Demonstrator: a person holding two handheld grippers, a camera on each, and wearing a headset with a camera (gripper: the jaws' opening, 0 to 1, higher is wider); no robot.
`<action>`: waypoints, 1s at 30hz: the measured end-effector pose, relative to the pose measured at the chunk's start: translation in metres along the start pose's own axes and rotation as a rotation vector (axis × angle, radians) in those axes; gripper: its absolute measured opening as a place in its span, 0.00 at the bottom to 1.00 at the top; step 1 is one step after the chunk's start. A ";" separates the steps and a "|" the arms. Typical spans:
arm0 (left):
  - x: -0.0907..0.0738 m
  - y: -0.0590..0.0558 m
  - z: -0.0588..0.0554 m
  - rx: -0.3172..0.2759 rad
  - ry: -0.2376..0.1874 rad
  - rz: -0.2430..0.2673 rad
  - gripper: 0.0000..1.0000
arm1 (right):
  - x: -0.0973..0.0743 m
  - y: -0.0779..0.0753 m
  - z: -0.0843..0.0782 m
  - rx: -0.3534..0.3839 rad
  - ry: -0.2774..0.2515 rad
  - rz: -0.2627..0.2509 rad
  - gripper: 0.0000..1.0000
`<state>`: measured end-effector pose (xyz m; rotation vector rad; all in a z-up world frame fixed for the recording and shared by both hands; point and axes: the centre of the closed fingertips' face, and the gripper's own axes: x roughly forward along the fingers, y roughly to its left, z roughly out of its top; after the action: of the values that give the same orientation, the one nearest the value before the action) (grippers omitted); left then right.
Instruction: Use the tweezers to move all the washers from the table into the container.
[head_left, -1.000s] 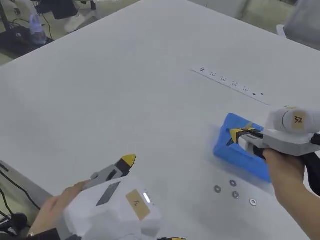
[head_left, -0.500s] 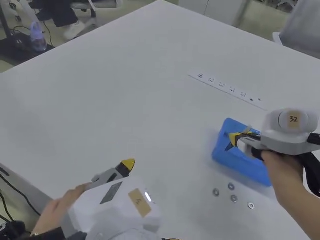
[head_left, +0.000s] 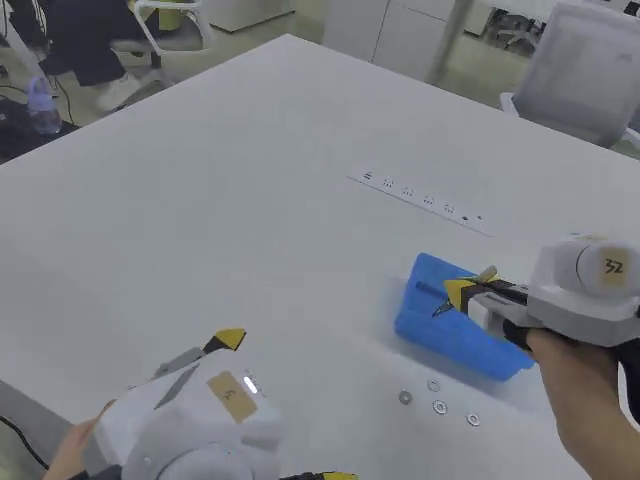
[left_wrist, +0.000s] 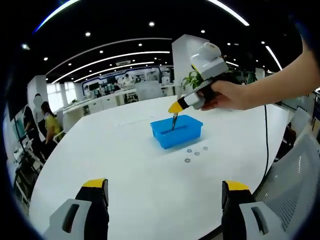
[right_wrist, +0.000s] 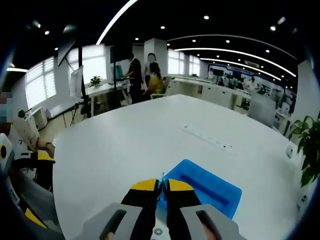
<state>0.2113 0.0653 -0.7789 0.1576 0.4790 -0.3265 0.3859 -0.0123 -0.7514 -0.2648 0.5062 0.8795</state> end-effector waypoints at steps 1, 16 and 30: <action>0.000 0.000 0.001 -0.003 -0.005 -0.001 0.96 | -0.003 0.003 -0.001 -0.003 0.002 0.002 0.02; -0.002 0.002 0.009 -0.031 -0.058 -0.005 0.97 | -0.002 0.032 -0.060 0.005 0.106 0.046 0.02; 0.000 0.003 0.005 -0.018 -0.034 0.011 0.96 | 0.006 0.036 -0.080 0.022 0.159 0.054 0.03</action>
<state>0.2143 0.0671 -0.7739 0.1366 0.4474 -0.3136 0.3364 -0.0199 -0.8231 -0.3039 0.6727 0.9091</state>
